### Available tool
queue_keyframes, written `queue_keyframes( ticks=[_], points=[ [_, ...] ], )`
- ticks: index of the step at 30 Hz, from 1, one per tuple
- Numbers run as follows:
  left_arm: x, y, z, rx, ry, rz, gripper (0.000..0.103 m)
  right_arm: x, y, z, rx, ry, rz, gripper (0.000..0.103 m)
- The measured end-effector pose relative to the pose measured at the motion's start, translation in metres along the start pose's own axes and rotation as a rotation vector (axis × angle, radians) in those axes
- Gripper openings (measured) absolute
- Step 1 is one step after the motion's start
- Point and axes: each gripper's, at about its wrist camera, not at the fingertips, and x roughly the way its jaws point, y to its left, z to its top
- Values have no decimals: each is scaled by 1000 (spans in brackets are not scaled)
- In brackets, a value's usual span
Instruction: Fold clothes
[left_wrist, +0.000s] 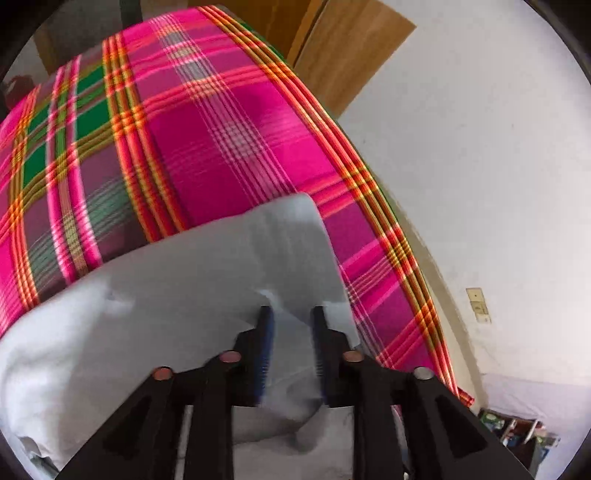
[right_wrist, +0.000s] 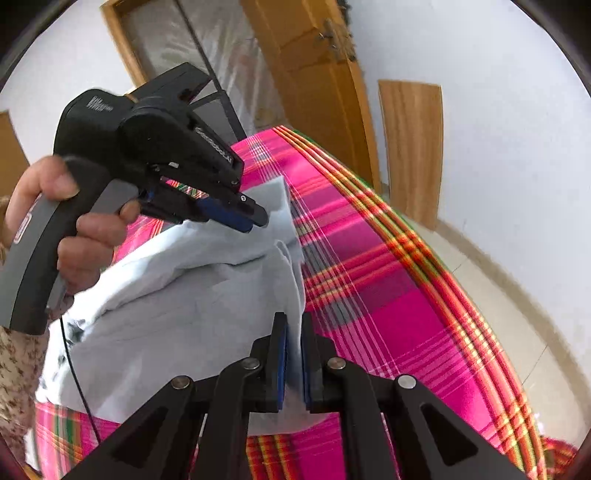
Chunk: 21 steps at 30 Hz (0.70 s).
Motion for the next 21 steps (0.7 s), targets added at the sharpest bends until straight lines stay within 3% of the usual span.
queue_keyframes(
  ticks=[2,6,17,21],
  points=[
    [0,-6,3,2,-2,1,32,2,-2,-2,0,6,6,7],
    [7,-19,6,21,15,44,53,-2,-1,-4,-13,-23,54,7],
    [33,-62,9,161,97,293,60,-13,8,-10,-58,-79,177,7],
    [34,-65,11,155,106,314,61,-14,7,-9,-58,-88,199,7]
  ],
)
